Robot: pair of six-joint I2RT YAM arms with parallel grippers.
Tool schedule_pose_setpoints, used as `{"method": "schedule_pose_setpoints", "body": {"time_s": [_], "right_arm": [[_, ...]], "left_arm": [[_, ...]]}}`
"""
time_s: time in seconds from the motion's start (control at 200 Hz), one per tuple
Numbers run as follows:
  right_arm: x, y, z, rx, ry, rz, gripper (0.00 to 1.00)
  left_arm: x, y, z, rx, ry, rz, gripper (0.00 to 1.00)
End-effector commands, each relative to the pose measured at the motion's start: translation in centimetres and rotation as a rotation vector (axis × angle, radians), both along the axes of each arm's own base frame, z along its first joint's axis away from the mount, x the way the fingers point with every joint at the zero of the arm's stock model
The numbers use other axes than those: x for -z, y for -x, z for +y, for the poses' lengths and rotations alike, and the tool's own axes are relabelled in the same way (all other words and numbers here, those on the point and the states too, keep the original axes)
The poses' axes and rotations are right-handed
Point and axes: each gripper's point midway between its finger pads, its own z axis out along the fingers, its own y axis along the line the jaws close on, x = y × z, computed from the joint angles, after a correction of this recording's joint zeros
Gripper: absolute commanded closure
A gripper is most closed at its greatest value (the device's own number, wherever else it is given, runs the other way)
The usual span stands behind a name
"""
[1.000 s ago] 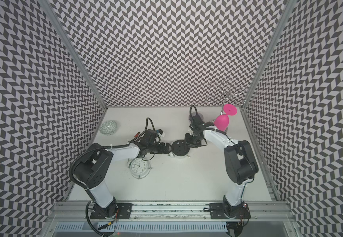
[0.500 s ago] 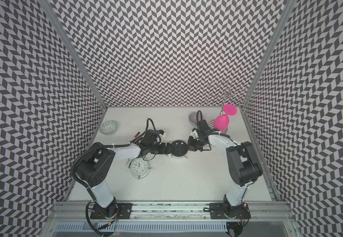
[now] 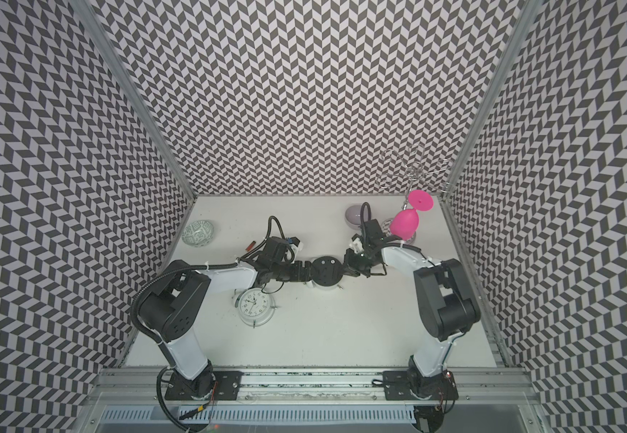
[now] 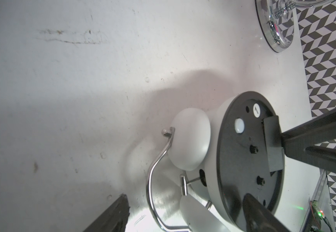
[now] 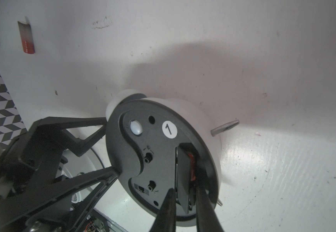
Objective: Insert the battery into the alarm
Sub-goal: Install the cover on the alarm.
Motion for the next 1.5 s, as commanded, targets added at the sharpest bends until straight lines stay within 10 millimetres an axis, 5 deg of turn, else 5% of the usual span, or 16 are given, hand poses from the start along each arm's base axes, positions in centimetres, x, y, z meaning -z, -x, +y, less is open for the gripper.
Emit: {"method": "schedule_pose_setpoints", "body": {"time_s": [0.0, 0.966, 1.492], "right_arm": [[-0.8, -0.4, 0.1, -0.011, -0.004, -0.048, 0.84], [-2.2, -0.5, 0.4, -0.062, -0.012, -0.072, 1.0], [-0.3, 0.3, 0.7, -0.085, -0.061, -0.021, 1.0]], "left_arm": [[0.0, 0.2, -0.5, 0.012, 0.014, 0.0, 0.11], [0.3, 0.2, -0.6, 0.013, 0.015, 0.004, 0.11], [0.7, 0.1, -0.6, 0.008, 0.013, 0.017, 0.11]]}}
